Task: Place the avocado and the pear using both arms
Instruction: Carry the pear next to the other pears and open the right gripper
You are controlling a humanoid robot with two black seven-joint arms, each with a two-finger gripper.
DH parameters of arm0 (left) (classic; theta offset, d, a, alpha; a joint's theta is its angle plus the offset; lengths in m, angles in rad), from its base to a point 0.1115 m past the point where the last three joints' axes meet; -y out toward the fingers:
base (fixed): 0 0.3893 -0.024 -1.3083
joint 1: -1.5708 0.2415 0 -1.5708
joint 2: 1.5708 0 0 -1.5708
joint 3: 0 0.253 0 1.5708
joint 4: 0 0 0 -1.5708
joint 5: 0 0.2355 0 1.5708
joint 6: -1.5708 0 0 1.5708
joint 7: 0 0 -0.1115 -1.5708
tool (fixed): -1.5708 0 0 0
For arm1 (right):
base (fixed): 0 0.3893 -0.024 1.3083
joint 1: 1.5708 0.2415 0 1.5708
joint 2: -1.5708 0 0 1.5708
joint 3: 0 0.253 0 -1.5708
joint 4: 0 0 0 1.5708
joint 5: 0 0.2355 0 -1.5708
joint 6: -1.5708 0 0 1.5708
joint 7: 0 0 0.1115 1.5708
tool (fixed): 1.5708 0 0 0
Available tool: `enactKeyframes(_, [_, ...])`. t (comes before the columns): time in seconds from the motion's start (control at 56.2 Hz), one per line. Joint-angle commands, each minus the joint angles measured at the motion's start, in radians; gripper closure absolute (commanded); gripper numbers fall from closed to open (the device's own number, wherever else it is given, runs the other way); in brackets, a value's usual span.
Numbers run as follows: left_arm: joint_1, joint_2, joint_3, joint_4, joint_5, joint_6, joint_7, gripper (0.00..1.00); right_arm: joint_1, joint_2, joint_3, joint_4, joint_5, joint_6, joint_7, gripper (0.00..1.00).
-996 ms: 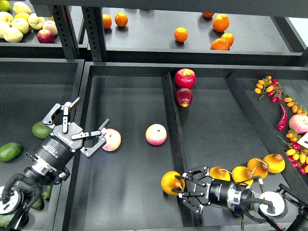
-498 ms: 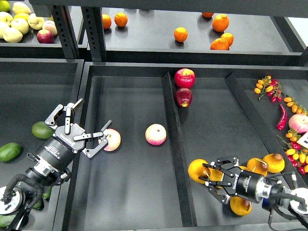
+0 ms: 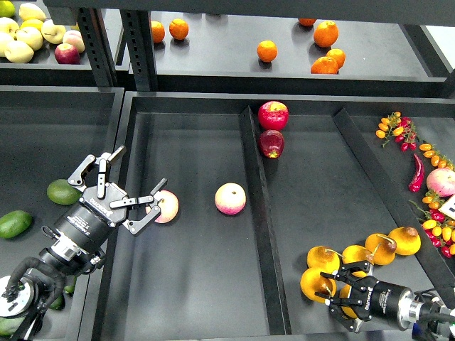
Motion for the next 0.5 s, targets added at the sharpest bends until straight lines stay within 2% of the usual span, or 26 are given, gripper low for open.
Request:
enactKeyframes(0.0, [0.000, 0.000, 0.000, 0.000, 0.000, 0.000, 0.000, 0.01, 0.005, 0.009, 0.000, -0.038, 0.000, 0.001, 0.000, 0.64])
enactKeyframes(0.48, [0.000, 0.000, 0.000, 0.000, 0.000, 0.000, 0.000, 0.01, 0.015, 0.080, 0.003, -0.118, -0.036, 0.001, 0.000, 0.60])
